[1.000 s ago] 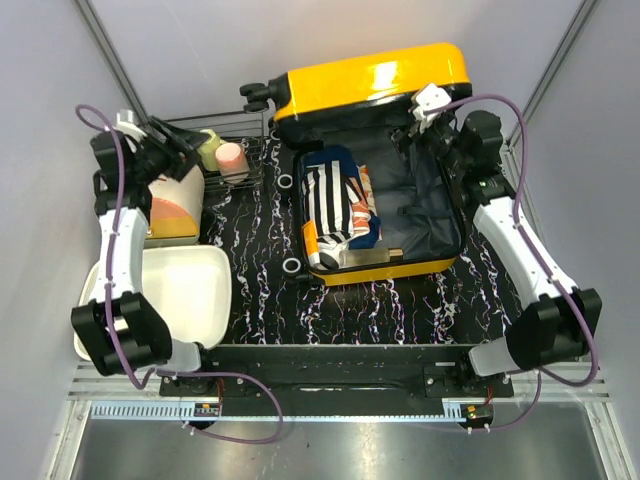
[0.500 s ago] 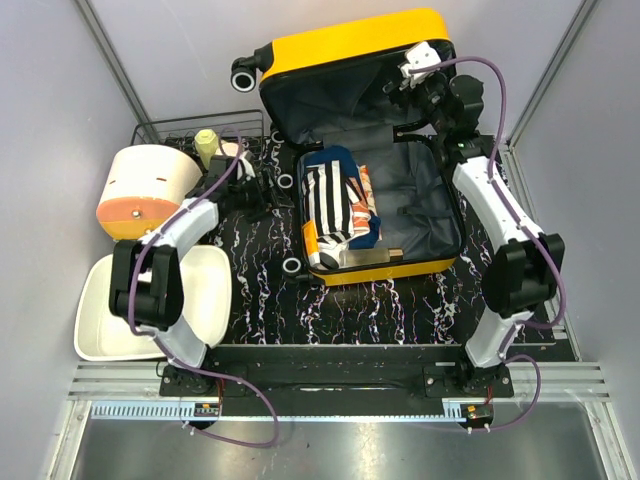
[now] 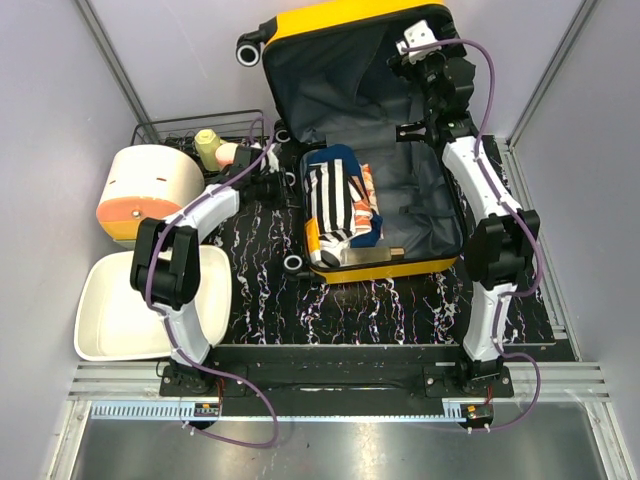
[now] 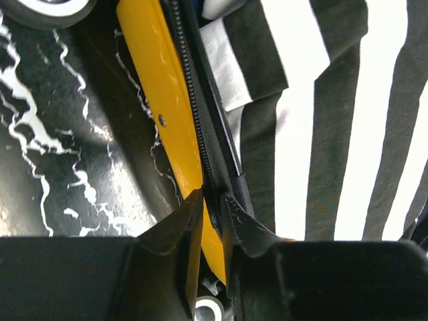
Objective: Open, take out, and arrange the luggage
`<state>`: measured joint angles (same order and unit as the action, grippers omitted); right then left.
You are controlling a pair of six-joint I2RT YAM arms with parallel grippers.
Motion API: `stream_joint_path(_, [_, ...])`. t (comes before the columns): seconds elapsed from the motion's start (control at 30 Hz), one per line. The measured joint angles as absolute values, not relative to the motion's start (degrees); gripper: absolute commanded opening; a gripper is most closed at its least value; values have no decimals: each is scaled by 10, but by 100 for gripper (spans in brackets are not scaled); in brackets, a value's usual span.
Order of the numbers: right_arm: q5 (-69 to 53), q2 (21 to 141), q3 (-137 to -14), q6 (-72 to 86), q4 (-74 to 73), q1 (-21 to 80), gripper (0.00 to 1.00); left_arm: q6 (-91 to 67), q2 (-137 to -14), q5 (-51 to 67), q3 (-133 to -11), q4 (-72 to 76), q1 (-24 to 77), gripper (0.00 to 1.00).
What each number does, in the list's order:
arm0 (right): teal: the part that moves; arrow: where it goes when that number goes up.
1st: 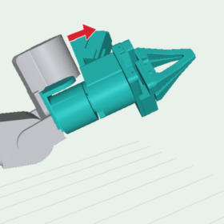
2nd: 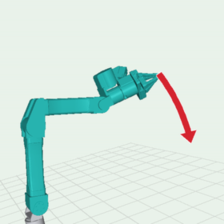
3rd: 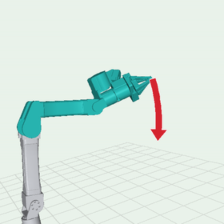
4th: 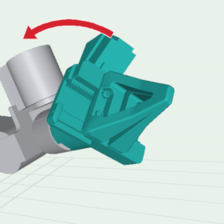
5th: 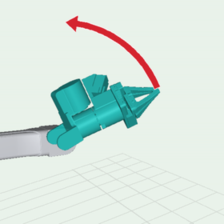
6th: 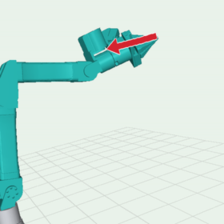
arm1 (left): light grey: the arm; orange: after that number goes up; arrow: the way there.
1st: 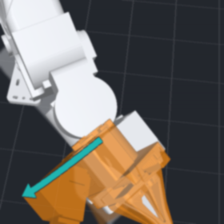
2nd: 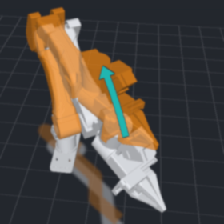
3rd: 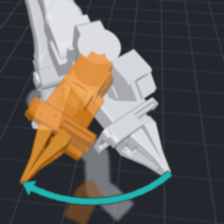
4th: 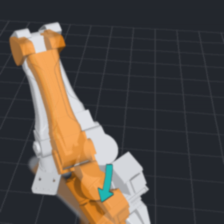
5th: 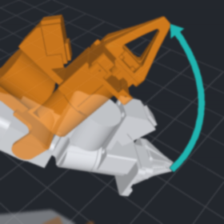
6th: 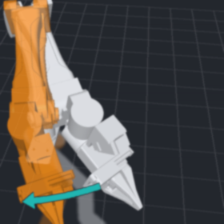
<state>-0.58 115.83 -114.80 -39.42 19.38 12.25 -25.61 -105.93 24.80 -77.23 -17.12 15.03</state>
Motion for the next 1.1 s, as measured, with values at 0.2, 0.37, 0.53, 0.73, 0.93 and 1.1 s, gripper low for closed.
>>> stream_joint_path(0.2, [11,1195,-1204,-398,167,86,100,-239,-1085,226,-808,-154,175,0])
stream_joint_path(0.37, [25,1200,-1215,-398,151,38,100,-222,-1108,201,-840,-144,198,0])
stream_joint_path(0.53, [24,1200,-1208,-400,148,-5,100,-206,-1123,173,-864,-143,226,0])
stream_joint_path(0.73, [-4,1168,-1117,-399,134,-51,100,-184,-1147,134,-900,-142,275,0])
stream_joint_path(0.93, [-69,1135,-1058,-389,101,-91,100,-180,-1192,126,-958,-136,318,0])
stream_joint_path(1.1, [-123,1134,-1079,-378,98,-106,79,-178,-1206,126,-967,-110,340,0])
